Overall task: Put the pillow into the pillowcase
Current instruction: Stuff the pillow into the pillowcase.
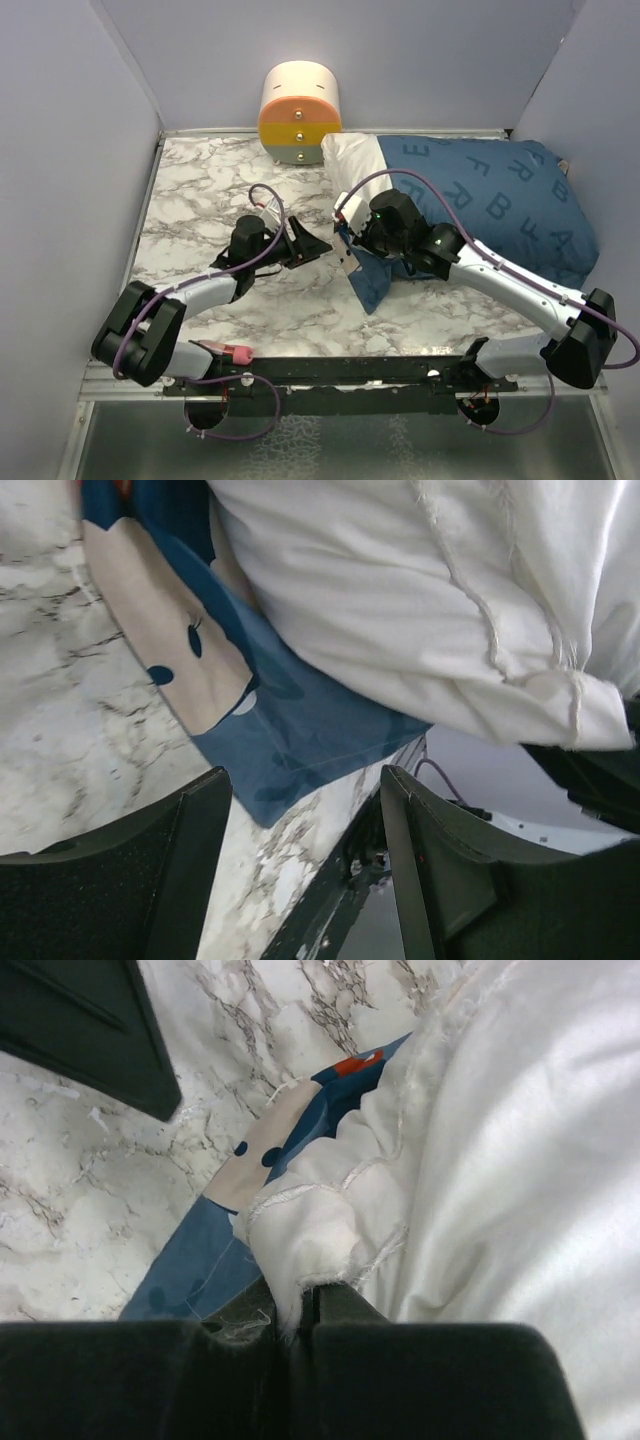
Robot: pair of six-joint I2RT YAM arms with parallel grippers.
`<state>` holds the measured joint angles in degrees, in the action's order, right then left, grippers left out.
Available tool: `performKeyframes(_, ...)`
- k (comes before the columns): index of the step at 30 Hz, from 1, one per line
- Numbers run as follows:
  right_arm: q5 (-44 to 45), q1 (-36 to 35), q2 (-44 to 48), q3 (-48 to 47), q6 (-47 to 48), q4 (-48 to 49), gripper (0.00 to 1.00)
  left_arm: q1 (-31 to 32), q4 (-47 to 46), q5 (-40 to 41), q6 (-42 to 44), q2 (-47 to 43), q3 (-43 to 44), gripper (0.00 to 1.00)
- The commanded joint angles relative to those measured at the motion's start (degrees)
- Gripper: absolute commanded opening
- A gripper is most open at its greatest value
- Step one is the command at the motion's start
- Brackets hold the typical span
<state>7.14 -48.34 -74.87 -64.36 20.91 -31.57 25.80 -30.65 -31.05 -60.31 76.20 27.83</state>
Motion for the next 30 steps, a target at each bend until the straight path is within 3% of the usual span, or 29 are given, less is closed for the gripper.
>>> performKeyframes(1, 3.6, 0.4, 3.9, 0.9, -6.7, 3.8, 0.01, 4.9, -5.6, 6.6, -7.4, 6.0, 5.2, 0.65)
performKeyframes(8, 4.8, 0.6, 7.5, 3.4, -10.3, 2.7, 0.01, 8.6, 10.2, 17.8, -5.8, 15.2, 17.4, 0.71)
performKeyframes(12, 6.2, 0.5, 9.1, 3.5, -11.5, 2.4, 0.01, 8.9, 22.3, 18.6, -3.1, 22.6, 24.5, 0.62)
performKeyframes(15, 7.4, 0.6, 9.5, 3.3, -11.9, 2.1, 0.01, 10.2, 23.0, 19.3, -3.0, 22.5, 23.9, 0.51)
performKeyframes(21, 7.4, 0.6, 10.3, 4.3, -12.9, 2.1, 0.01, 10.6, 19.6, 18.4, -5.2, 21.6, 20.6, 0.49)
performKeyframes(24, 7.1, 0.6, 10.6, 4.8, -13.1, 2.1, 0.01, 11.3, 16.8, 16.8, -6.0, 23.0, 22.2, 0.51)
performKeyframes(30, 7.0, 0.6, 11.9, 5.5, -13.6, 1.9, 0.01, 13.3, 16.4, 17.8, -8.1, 26.4, 25.8, 0.63)
